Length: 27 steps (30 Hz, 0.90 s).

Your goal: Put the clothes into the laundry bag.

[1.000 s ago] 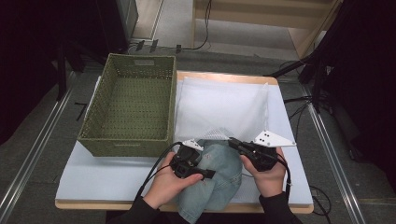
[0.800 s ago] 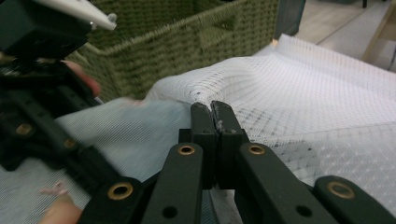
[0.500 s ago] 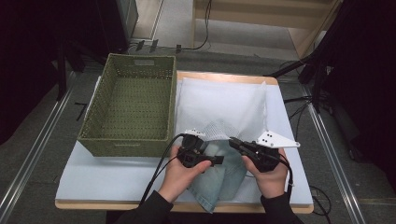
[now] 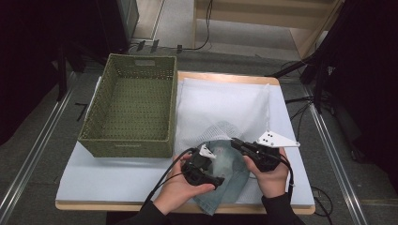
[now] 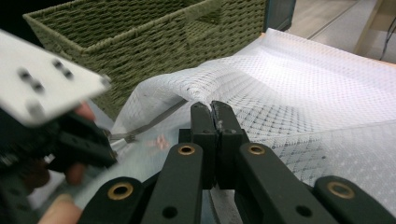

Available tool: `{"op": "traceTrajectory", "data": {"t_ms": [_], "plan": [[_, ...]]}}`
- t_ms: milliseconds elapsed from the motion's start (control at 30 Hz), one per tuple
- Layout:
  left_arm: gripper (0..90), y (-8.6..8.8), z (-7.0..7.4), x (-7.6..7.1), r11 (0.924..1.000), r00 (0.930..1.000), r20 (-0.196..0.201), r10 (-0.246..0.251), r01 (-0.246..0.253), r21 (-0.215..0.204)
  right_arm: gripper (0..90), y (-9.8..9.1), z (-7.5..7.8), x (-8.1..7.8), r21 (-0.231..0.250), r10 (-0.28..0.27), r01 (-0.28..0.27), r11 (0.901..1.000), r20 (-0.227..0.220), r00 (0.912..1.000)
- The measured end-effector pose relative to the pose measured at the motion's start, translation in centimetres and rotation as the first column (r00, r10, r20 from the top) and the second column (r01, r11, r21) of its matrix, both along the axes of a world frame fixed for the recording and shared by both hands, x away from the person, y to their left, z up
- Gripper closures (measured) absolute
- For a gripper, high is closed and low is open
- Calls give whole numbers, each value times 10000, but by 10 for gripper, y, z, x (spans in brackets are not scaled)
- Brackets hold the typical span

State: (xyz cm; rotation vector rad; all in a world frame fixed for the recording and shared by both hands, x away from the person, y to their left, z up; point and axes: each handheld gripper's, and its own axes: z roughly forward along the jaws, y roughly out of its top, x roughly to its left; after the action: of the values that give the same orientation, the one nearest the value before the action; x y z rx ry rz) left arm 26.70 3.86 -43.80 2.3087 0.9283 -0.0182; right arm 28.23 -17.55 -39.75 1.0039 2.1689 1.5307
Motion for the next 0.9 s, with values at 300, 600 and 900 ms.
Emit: {"op": "traceTrajectory", "data": {"t_ms": [300, 600, 900], "plan": [[780, -8, 26, 5, 9829, 9849, 1393, 1025, -788, -1664, 900, 4, 10, -7, 351, 412, -423, 9985, 327, 9986], [454, -14, 0, 34, 9769, 9875, 585, 1460, -1346, -1657, 900, -7, 6, -3, 356, 68, -74, 9993, 191, 9998], [295, 10, 18, 7, 9817, 9960, 726, 515, -371, -1870, 900, -17, 3, 2, 378, -274, 271, 9989, 66, 9996]]}}
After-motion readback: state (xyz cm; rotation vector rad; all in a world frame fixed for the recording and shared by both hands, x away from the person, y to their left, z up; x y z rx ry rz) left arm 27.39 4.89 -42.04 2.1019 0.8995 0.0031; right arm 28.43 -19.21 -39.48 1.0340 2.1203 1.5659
